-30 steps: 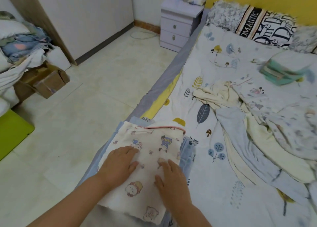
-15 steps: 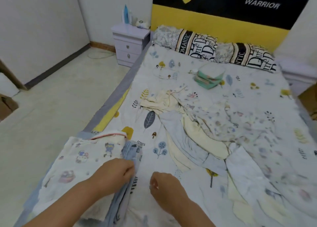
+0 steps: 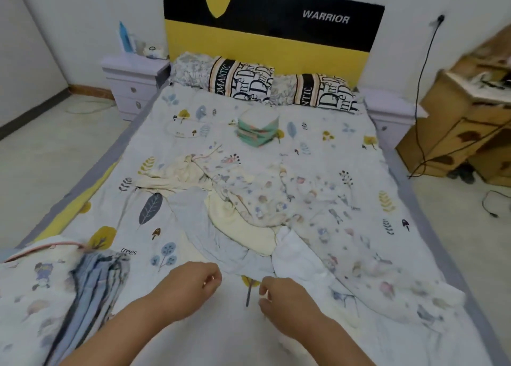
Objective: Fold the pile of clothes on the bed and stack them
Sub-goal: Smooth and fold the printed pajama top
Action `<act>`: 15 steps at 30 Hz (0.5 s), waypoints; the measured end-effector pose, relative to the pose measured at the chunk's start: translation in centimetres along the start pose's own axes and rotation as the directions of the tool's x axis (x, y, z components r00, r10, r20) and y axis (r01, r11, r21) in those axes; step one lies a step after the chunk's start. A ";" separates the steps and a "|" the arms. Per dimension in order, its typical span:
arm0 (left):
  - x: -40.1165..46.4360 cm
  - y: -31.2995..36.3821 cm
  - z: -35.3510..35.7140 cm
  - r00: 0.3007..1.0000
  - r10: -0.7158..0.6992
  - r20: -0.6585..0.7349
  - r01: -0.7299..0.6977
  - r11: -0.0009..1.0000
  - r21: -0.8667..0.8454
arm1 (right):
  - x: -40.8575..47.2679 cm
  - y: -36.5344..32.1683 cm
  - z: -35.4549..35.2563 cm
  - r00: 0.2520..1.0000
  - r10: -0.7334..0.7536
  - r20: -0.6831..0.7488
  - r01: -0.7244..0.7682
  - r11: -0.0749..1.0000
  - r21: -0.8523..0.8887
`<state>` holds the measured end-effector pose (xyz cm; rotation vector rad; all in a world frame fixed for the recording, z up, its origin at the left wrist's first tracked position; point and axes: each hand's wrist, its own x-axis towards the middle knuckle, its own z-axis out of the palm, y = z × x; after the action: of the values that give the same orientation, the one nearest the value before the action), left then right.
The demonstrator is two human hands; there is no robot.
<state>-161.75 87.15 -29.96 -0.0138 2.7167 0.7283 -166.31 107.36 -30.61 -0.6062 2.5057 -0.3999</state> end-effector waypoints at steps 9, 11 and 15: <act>9.9 4.0 5.0 1.000 0.028 0.009 -0.028 0.999 0.044 | 3.9 12.8 -2.3 0.975 0.212 -0.064 -0.213 0.977 -0.012; 12.8 3.8 6.0 1.000 0.022 -0.004 -0.022 0.996 0.085 | 5.8 15.3 -2.2 0.963 0.254 -0.096 -0.255 0.967 -0.004; 19.5 2.5 7.7 0.999 -0.020 -0.051 0.028 0.987 0.156 | 11.1 19.3 -1.8 0.927 0.339 -0.161 -0.342 0.940 0.007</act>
<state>-178.04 94.53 -41.22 -0.0276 2.8080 0.5123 -182.33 118.71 -41.37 -0.1395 2.7039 -0.3001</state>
